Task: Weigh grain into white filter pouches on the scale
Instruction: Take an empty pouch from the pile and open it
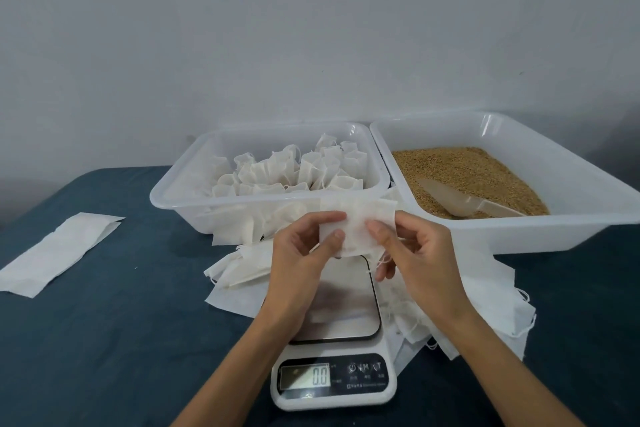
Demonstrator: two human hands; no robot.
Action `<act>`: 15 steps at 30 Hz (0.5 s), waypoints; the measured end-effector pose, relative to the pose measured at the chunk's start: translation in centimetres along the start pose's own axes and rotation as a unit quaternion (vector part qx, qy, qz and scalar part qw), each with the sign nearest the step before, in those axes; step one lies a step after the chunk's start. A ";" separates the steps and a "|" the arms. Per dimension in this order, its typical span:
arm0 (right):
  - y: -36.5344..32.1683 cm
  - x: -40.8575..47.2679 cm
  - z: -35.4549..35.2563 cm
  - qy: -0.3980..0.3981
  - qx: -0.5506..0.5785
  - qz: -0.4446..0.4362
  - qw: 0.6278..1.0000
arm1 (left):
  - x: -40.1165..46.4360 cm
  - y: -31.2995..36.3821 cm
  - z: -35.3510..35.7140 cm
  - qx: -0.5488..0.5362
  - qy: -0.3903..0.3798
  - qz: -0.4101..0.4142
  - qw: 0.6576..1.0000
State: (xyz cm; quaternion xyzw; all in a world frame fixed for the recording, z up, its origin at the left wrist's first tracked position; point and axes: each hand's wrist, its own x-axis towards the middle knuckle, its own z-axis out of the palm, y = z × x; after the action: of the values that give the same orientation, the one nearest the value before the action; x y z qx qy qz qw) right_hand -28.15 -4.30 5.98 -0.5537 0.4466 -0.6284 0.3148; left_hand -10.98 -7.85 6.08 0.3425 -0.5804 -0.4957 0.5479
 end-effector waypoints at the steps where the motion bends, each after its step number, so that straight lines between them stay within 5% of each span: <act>1: 0.1 0.0 0.0 0.004 -0.001 -0.001 1.000 | 0.0 0.0 0.0 -0.004 0.001 0.000 1.000; 15: 0.2 -0.1 0.1 0.008 -0.046 -0.037 0.998 | 0.0 0.2 0.0 -0.038 0.019 -0.023 0.999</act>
State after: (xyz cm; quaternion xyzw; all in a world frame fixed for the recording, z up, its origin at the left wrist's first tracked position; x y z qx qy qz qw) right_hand -28.09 -4.31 5.74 -0.5784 0.4568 -0.6231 0.2618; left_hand -10.96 -7.78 6.32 0.3439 -0.5424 -0.5231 0.5603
